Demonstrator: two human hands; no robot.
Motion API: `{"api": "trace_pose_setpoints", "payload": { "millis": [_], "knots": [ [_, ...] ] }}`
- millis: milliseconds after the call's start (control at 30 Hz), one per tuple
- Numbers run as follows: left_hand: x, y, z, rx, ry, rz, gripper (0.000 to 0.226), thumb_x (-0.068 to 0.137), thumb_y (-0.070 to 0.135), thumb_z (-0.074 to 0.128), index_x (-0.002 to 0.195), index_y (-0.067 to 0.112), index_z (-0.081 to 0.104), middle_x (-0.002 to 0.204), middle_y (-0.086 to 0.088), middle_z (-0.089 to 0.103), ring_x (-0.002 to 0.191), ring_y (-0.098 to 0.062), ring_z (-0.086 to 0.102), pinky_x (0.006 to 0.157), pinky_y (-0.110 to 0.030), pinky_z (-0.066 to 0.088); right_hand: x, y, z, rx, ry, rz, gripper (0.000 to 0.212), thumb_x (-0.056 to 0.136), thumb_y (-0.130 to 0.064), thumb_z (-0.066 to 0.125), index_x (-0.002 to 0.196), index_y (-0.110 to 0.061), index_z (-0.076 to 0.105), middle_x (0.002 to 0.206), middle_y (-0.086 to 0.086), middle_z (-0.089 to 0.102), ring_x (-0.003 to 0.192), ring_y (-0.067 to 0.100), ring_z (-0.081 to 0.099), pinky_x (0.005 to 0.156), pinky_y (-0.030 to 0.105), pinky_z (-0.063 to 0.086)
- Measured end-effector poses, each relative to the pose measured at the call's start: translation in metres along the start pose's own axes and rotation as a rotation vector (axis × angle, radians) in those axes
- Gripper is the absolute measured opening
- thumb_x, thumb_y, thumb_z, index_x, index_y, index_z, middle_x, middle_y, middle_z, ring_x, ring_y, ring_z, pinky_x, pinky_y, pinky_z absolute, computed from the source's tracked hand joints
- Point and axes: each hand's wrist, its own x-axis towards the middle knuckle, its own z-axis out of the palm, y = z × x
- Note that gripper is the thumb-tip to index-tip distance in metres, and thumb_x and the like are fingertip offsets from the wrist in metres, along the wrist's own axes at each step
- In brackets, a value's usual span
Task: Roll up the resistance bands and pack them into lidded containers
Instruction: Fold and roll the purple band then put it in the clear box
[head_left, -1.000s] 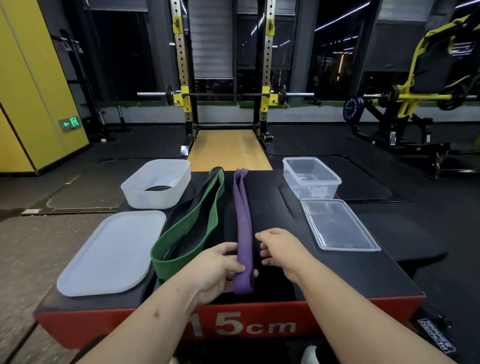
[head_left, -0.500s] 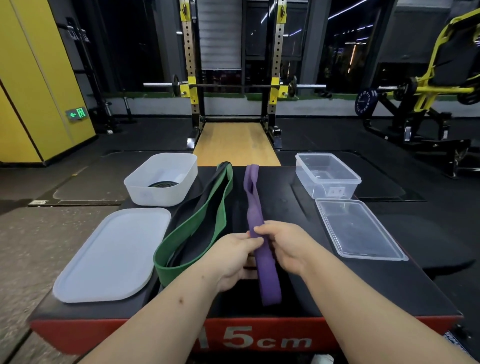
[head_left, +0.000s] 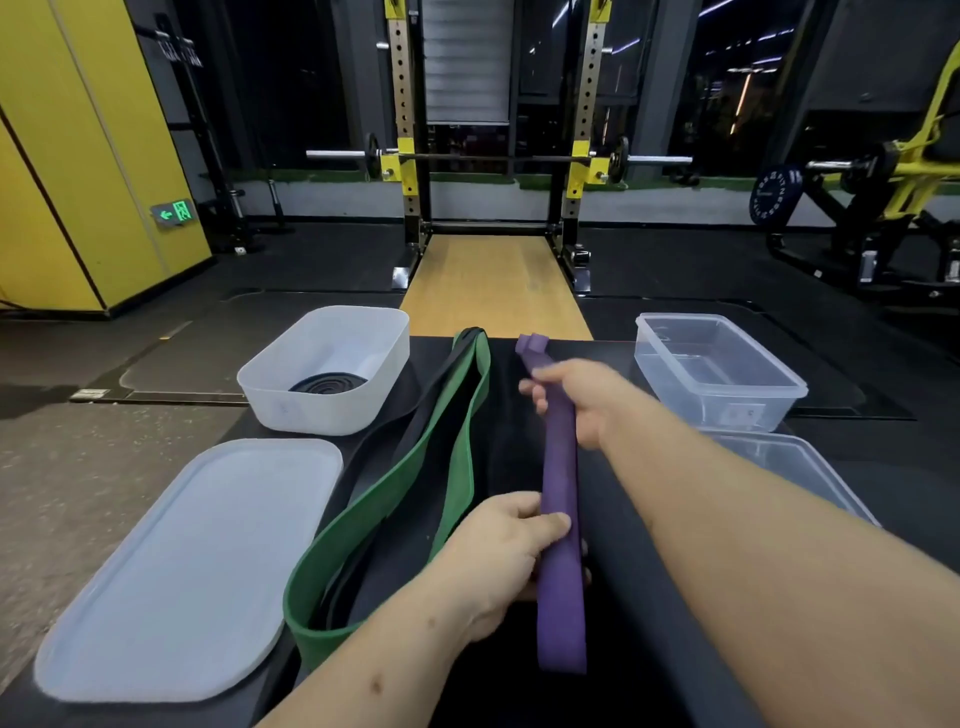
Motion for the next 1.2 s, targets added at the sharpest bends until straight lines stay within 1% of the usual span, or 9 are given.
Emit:
{"api": "trace_pose_setpoints", "payload": {
  "millis": [100,167,333,467,533,733,900,1067,1200],
  "knots": [
    [0.019,0.015,0.004,-0.049,0.147,0.113,0.024,0.105,0.015,0.054,0.107,-0.006,0.064,0.081,-0.012,0.069,0.070,-0.022,0.065,0.068,-0.035,0.056,0.015,-0.039,0.013,0.185,-0.069,-0.289,0.013,0.104,-0.009,0.052,0.100,-0.007,0.064,0.090,0.008,0.066,0.055,0.010,0.060,0.052,0.023,0.050],
    [0.028,0.024,0.007,-0.031,0.165,0.136,0.025,0.105,0.017,0.054,0.105,-0.005,0.065,0.081,-0.011,0.070,0.069,-0.021,0.066,0.068,-0.034,0.056,0.026,-0.048,0.012,0.294,-0.048,-0.385,0.012,0.105,-0.008,0.050,0.102,-0.009,0.062,0.094,0.009,0.069,0.064,0.015,0.067,0.056,0.028,0.054],
    [0.029,0.015,0.013,0.064,0.148,0.050,0.029,0.104,0.012,0.053,0.103,-0.016,0.062,0.074,-0.011,0.068,0.059,-0.015,0.065,0.055,-0.024,0.053,0.044,0.001,-0.016,0.121,0.116,-0.027,0.030,0.103,-0.002,0.049,0.131,0.008,0.048,0.119,0.024,0.064,0.080,0.029,0.078,0.061,0.032,0.063],
    [0.027,0.012,0.011,0.080,0.173,0.007,0.029,0.105,0.014,0.053,0.108,-0.013,0.064,0.079,-0.012,0.070,0.060,-0.013,0.067,0.055,-0.023,0.055,0.033,0.019,-0.027,-0.046,0.090,0.046,0.039,0.103,-0.004,0.048,0.139,0.007,0.042,0.113,0.029,0.069,0.097,0.035,0.075,0.083,0.043,0.063],
    [0.025,0.014,0.012,0.085,0.171,-0.014,0.029,0.105,0.014,0.053,0.109,-0.012,0.065,0.081,-0.012,0.070,0.058,-0.012,0.067,0.054,-0.021,0.054,0.026,0.022,-0.027,-0.065,0.072,0.046,0.041,0.104,-0.007,0.048,0.142,0.004,0.041,0.112,0.028,0.070,0.099,0.035,0.074,0.085,0.043,0.063],
    [0.018,0.016,0.013,0.129,0.158,-0.030,0.028,0.106,0.020,0.054,0.109,-0.003,0.069,0.084,-0.010,0.075,0.064,-0.012,0.072,0.056,-0.020,0.055,0.002,0.031,-0.030,-0.139,0.053,0.049,0.039,0.103,-0.009,0.052,0.139,0.004,0.046,0.109,0.026,0.072,0.096,0.034,0.074,0.083,0.043,0.063],
    [0.003,0.018,0.017,0.091,0.124,-0.049,0.029,0.106,0.020,0.053,0.113,-0.006,0.066,0.075,-0.005,0.073,0.063,-0.012,0.073,0.059,-0.026,0.060,-0.029,0.043,-0.031,-0.143,0.015,0.061,0.036,0.102,-0.006,0.054,0.136,0.004,0.051,0.110,0.026,0.072,0.094,0.033,0.075,0.065,0.037,0.063],
    [-0.012,0.014,0.020,0.038,0.103,-0.052,0.027,0.106,0.016,0.054,0.111,-0.007,0.066,0.081,-0.015,0.073,0.071,-0.021,0.074,0.069,-0.037,0.064,-0.062,0.057,-0.033,-0.154,-0.013,0.061,0.030,0.099,0.000,0.053,0.128,0.009,0.054,0.096,0.025,0.075,0.084,0.032,0.078,0.067,0.038,0.062],
    [-0.030,0.006,0.023,0.012,0.082,-0.081,0.028,0.105,0.015,0.055,0.112,-0.010,0.066,0.094,-0.022,0.071,0.084,-0.032,0.075,0.074,-0.041,0.064,-0.100,0.073,-0.038,-0.189,-0.021,0.010,0.011,0.094,0.004,0.056,0.103,0.002,0.062,0.089,0.022,0.070,0.081,0.033,0.075,0.079,0.049,0.063]
  ]
}}
